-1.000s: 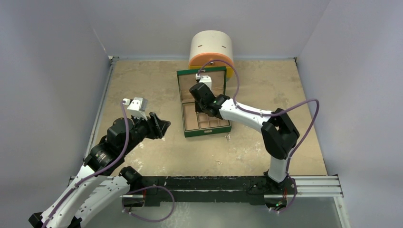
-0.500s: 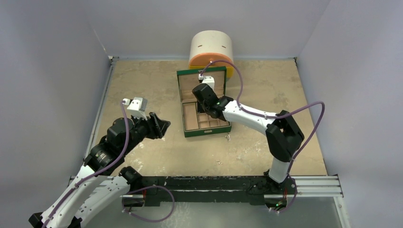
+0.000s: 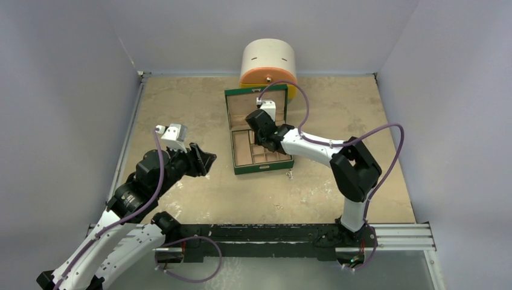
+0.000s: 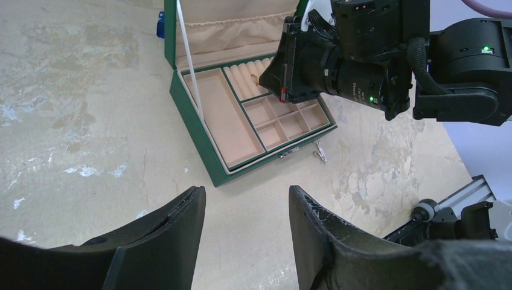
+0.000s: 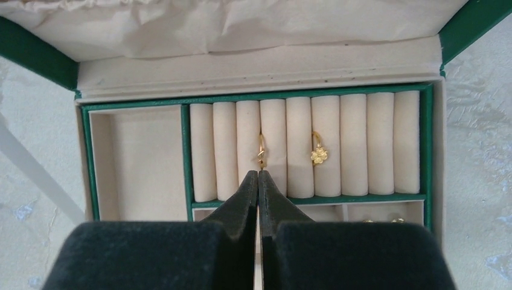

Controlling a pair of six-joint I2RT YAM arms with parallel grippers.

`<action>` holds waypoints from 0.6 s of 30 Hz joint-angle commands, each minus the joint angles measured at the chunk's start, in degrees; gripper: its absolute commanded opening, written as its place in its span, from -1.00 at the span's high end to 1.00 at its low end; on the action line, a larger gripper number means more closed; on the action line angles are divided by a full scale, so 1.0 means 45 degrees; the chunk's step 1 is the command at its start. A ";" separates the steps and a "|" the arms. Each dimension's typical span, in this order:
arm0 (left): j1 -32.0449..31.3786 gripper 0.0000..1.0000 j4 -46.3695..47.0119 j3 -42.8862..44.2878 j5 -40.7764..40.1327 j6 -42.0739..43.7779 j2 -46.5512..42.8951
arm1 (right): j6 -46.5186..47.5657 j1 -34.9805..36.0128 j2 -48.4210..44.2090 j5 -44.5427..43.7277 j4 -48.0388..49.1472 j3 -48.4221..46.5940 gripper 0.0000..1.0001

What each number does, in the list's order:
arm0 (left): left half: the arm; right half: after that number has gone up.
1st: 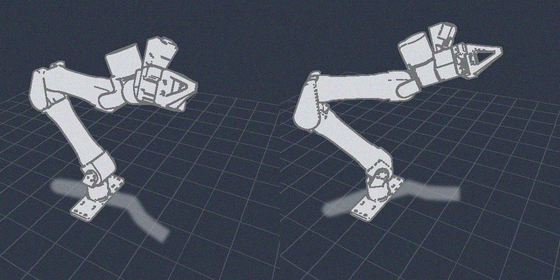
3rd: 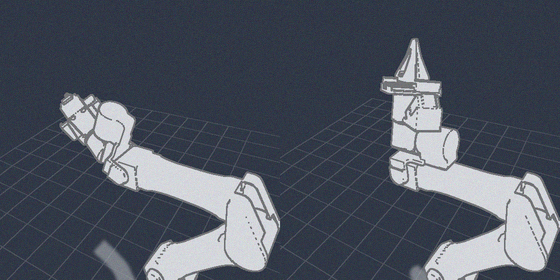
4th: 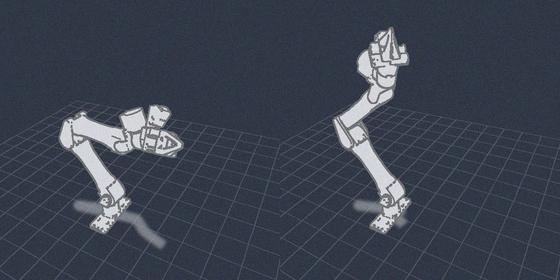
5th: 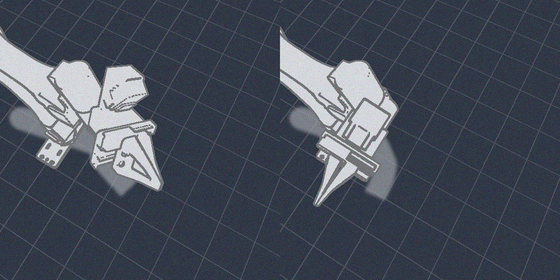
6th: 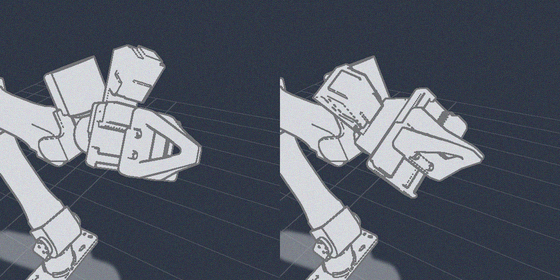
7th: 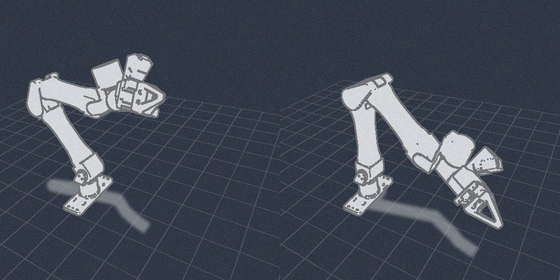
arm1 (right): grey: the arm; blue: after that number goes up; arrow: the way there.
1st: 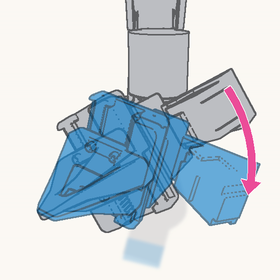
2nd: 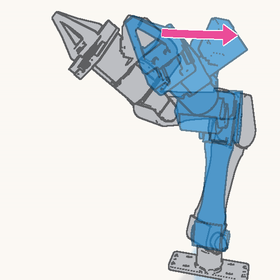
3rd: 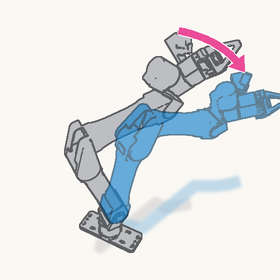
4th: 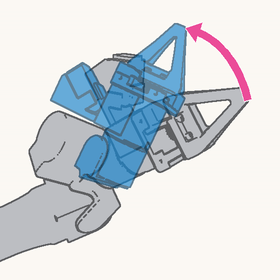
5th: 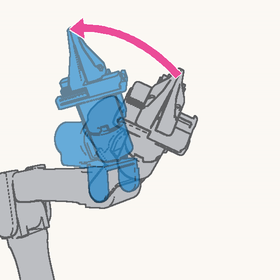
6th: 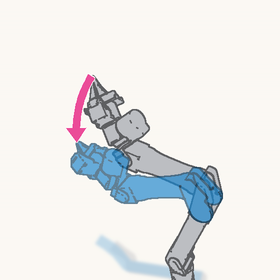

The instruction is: Organize the mixed jewelry

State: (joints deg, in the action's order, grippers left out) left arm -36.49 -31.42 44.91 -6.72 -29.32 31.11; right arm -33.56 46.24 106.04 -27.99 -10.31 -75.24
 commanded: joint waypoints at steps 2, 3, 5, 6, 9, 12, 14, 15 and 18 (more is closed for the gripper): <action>0.0100 -0.05 0.0361 0.0331 -0.0019 0.0205 0.0080 | -0.0222 -0.0211 0.0038 -0.0390 0.0501 0.0022 1.00; 0.0094 -0.05 0.0361 0.0331 -0.0016 0.0207 0.0112 | -0.0226 -0.0226 0.0048 -0.0332 0.0526 0.0021 1.00; 0.0102 -0.05 0.0361 0.0318 0.0005 0.0207 0.0136 | -0.0219 -0.0264 0.0087 -0.0278 0.0568 0.0012 1.00; 0.0111 -0.05 0.0361 0.0322 0.0005 0.0207 0.0137 | -0.0218 -0.0298 0.0132 -0.0252 0.0571 -0.0012 1.00; 0.0116 -0.05 0.0361 0.0323 -0.0008 0.0207 0.0137 | -0.0234 -0.0354 0.0219 -0.0156 0.0568 -0.0074 1.00; 0.0120 -0.05 0.0361 0.0322 -0.0010 0.0207 0.0137 | -0.0236 -0.0396 0.0288 -0.0081 0.0610 -0.0129 1.00; 0.0122 -0.05 0.0345 0.0328 -0.0011 0.0207 0.0137 | -0.0212 -0.0422 0.0349 -0.0014 0.0610 -0.0170 1.00; 0.0133 -0.05 0.0359 0.0328 -0.0008 0.0207 0.0137 | -0.0207 -0.0414 0.0384 0.0015 0.0610 -0.0188 1.00; 0.0147 -0.05 0.0360 0.0328 0.0025 0.0207 0.0156 | -0.0251 -0.0433 0.0490 0.0077 0.0625 -0.0212 1.00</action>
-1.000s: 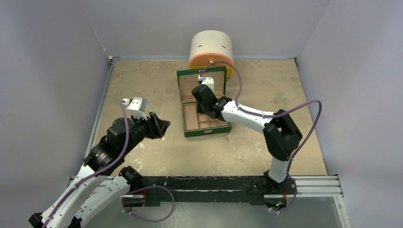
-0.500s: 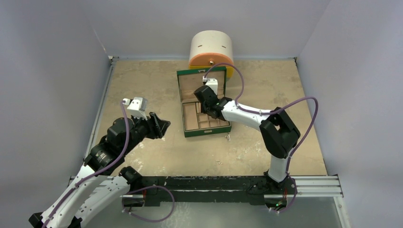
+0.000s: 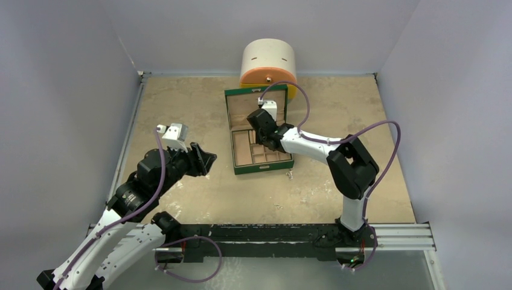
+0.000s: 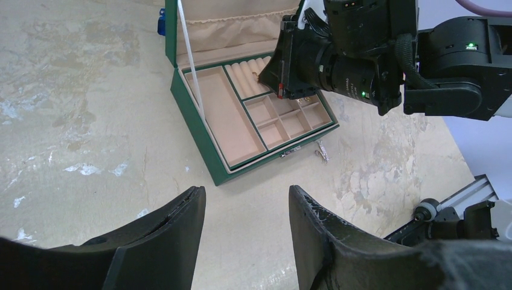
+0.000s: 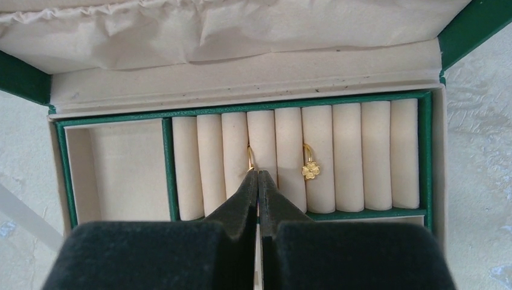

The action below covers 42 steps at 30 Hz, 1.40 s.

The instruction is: Organize the mixed jewelry

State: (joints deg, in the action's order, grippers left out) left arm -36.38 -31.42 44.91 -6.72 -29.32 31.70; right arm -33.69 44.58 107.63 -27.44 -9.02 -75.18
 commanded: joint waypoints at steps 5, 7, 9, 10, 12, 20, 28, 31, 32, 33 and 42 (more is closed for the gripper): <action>0.0139 -0.05 0.0361 0.0330 0.0029 0.0212 -0.0038 | -0.0297 -0.0077 0.0325 -0.0015 0.0334 -0.0247 1.00; 0.0136 -0.05 0.0361 0.0313 0.0011 0.0207 -0.0051 | -0.0337 -0.0066 0.0375 -0.0037 0.0309 -0.0245 1.00; 0.0136 -0.05 0.0360 0.0298 0.0018 0.0207 -0.0054 | -0.0379 -0.0097 0.0363 -0.0072 0.0257 -0.0230 1.00; 0.0135 -0.05 0.0361 0.0322 0.0008 0.0207 -0.0060 | -0.0398 -0.0086 0.0325 -0.0086 0.0247 -0.0218 1.00; 0.0136 -0.05 0.0351 0.0325 -0.0005 0.0207 -0.0055 | -0.0398 -0.0089 0.0177 -0.0108 0.0246 -0.0175 1.00; 0.0151 -0.05 0.0361 0.0314 -0.0003 0.0208 0.0021 | -0.0381 -0.0077 -0.1021 -0.0107 0.0167 0.0239 1.00; 0.0136 -0.05 0.0361 0.0323 -0.0010 0.0207 0.0113 | -0.0152 -0.0066 -0.2959 0.0277 0.0009 0.1371 1.00; 0.0142 -0.05 0.0351 0.0325 -0.0055 0.0188 0.0132 | -0.0137 -0.0080 -0.3679 0.0536 -0.0448 0.1938 1.00; 0.0139 -0.05 0.0348 0.0330 -0.0060 0.0188 0.0151 | -0.0124 -0.0065 -0.3967 0.0725 -0.0590 0.2150 1.00; 0.0136 -0.05 0.0342 0.0323 -0.0081 0.0188 0.0175 | -0.0095 -0.0070 -0.4286 0.0805 -0.0704 0.2389 0.99; 0.0155 -0.05 0.0303 0.0324 -0.0186 0.0168 0.0355 | -0.0059 -0.0075 -0.7581 0.0919 -0.1260 0.4950 0.74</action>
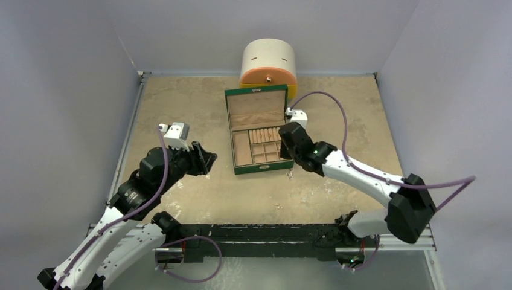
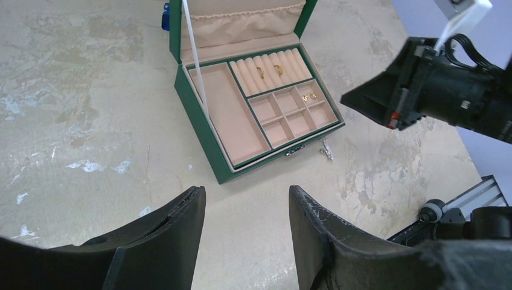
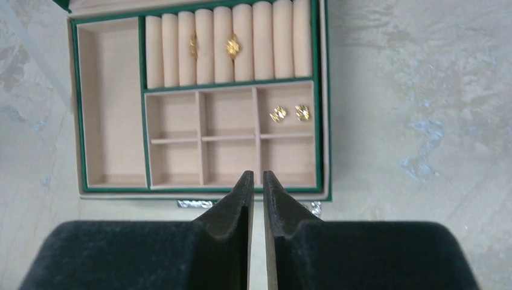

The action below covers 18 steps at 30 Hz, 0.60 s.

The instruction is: Organize the mixed jewelry

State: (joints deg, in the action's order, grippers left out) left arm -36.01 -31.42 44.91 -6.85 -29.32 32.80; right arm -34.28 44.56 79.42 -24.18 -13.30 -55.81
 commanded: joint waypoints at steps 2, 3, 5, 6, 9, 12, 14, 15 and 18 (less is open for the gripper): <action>0.0096 -0.05 0.0302 0.0333 -0.0159 0.0168 0.0198 | 0.0044 -0.0068 -0.1956 0.0266 -0.0437 0.1180 0.72; 0.0112 -0.05 0.0302 0.0346 -0.0157 0.0178 0.0232 | 0.0060 -0.0069 -0.2276 0.0373 -0.0462 0.1395 0.70; 0.0140 -0.05 0.0302 0.0350 -0.0157 0.0169 0.0305 | 0.0048 -0.0066 -0.2937 0.0958 -0.0384 0.1891 0.68; 0.0159 -0.05 0.0302 0.0348 -0.0167 0.0171 0.0336 | 0.0136 -0.0054 -0.3195 0.1207 -0.0250 0.2177 0.68; 0.0172 -0.05 0.0302 0.0343 -0.0167 0.0173 0.0400 | 0.0225 -0.0011 -0.3783 0.1788 -0.0095 0.2912 0.67; 0.0204 -0.05 0.0302 0.0340 -0.0162 0.0168 0.0479 | -0.0031 0.0220 -0.4176 0.2248 -0.0032 0.3508 0.64; 0.0190 -0.05 0.0288 0.0349 -0.0172 0.0168 0.0520 | -0.0236 0.0482 -0.4294 0.2446 -0.0014 0.3843 0.61; 0.0207 -0.05 0.0301 0.0350 -0.0161 0.0168 0.0534 | -0.0380 0.0676 -0.4324 0.2462 -0.0023 0.3969 0.60; 0.0213 -0.05 0.0302 0.0343 -0.0158 0.0168 0.0572 | -0.0936 0.1486 -0.4220 0.2526 0.0196 0.4319 0.57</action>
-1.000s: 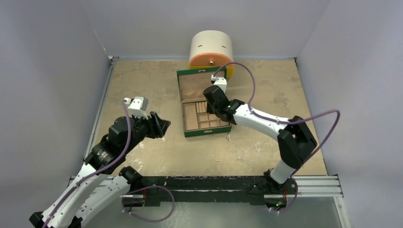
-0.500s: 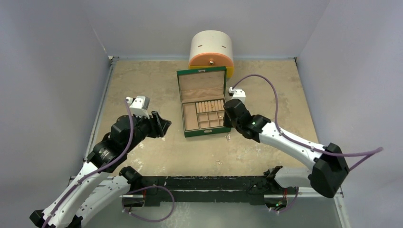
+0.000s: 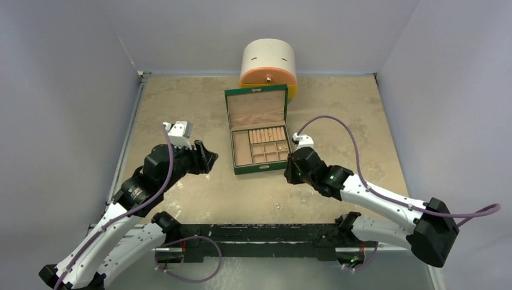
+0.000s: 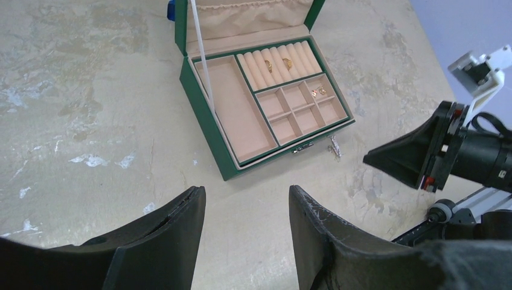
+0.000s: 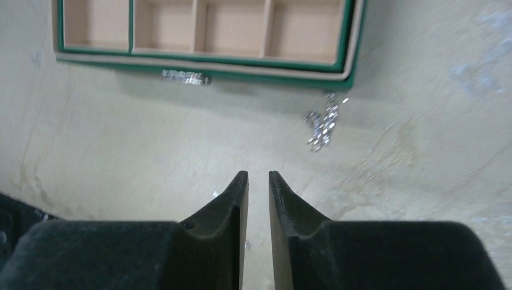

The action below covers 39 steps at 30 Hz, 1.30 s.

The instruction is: Organize the mixed jewelry

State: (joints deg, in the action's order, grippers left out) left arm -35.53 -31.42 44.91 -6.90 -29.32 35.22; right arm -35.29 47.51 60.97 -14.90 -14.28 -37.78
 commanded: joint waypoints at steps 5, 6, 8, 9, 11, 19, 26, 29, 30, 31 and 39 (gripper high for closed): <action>0.0113 -0.05 0.0285 0.0337 -0.0148 0.0149 0.0091 | -0.1621 0.2310 0.0668 0.0344 0.0651 0.0622 0.51; 0.0118 -0.05 0.0283 0.0334 -0.0147 0.0149 0.0101 | -0.1801 0.2590 0.0888 0.0332 0.0730 0.0698 0.50; 0.0103 -0.05 0.0283 0.0327 -0.0166 0.0121 0.0080 | -0.1970 0.3096 0.1174 0.0315 0.0864 0.0811 0.49; 0.0108 -0.05 0.0283 0.0321 -0.0176 0.0128 0.0046 | -0.2049 0.3315 0.1294 0.0204 0.0825 0.0827 0.48; 0.0105 -0.05 0.0283 0.0321 -0.0186 0.0111 0.0026 | -0.2169 0.3659 0.1508 0.0048 0.0728 0.0868 0.46; 0.0113 -0.05 0.0280 0.0318 -0.0148 0.0110 0.0146 | -0.2556 0.4446 0.2201 0.0122 0.1011 0.1248 0.39; 0.0107 -0.05 0.0282 0.0299 -0.0149 0.0091 0.0127 | -0.2641 0.4808 0.2838 -0.0677 0.0652 0.0841 0.36; 0.0121 -0.05 0.0276 0.0312 -0.0177 0.0090 0.0093 | -0.2621 0.4904 0.2933 -0.1075 0.0443 0.0609 0.36; 0.0114 -0.05 0.0282 0.0299 -0.0170 0.0090 0.0094 | -0.2612 0.4928 0.2952 -0.1181 0.0345 0.0530 0.36; 0.0107 -0.05 0.0283 0.0308 -0.0167 0.0090 0.0092 | -0.2608 0.4931 0.2972 -0.1275 0.0247 0.0432 0.36; 0.0106 -0.05 0.0272 0.0290 -0.0186 0.0090 -0.0025 | -0.2544 0.5014 0.3001 -0.1777 -0.0048 0.0039 0.36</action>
State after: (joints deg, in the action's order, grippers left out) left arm -35.31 -31.44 44.91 -6.92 -29.34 35.77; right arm -46.11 69.71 74.61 -19.40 -13.21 -35.27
